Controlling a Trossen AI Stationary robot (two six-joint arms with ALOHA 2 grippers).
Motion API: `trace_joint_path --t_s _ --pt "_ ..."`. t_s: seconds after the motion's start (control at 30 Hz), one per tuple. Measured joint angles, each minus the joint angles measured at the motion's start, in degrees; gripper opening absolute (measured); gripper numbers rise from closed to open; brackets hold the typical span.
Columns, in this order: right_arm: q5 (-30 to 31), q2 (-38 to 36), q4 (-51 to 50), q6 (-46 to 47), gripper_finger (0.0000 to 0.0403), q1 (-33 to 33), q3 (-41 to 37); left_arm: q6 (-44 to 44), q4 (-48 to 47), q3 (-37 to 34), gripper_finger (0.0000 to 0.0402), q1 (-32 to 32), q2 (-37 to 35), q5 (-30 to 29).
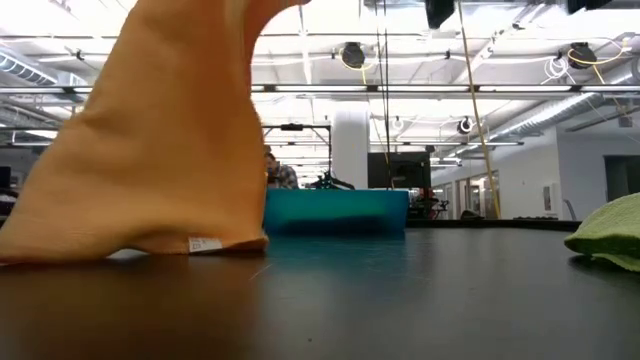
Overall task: Fold microfiber towels
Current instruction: Fold the orange microfiber towel
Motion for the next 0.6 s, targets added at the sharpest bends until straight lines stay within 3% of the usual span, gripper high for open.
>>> trace_joint_path --t_s 0.13,0.23,0.6 --pt "-4.42 3.95 0.35 1.74 0.0242 -2.83 1.65 0.45 -0.08 0.00 0.0002 0.85 -0.01 1.57" --pt "-8.66 8.73 -0.16 1.82 0.0271 -4.29 5.04 0.45 -0.38 0.00 0.0003 1.46 -0.01 3.35" --pt "-23.77 21.25 -7.34 5.70 0.0271 -10.07 20.74 -0.57 -2.03 0.00 0.0002 2.27 0.01 4.50"
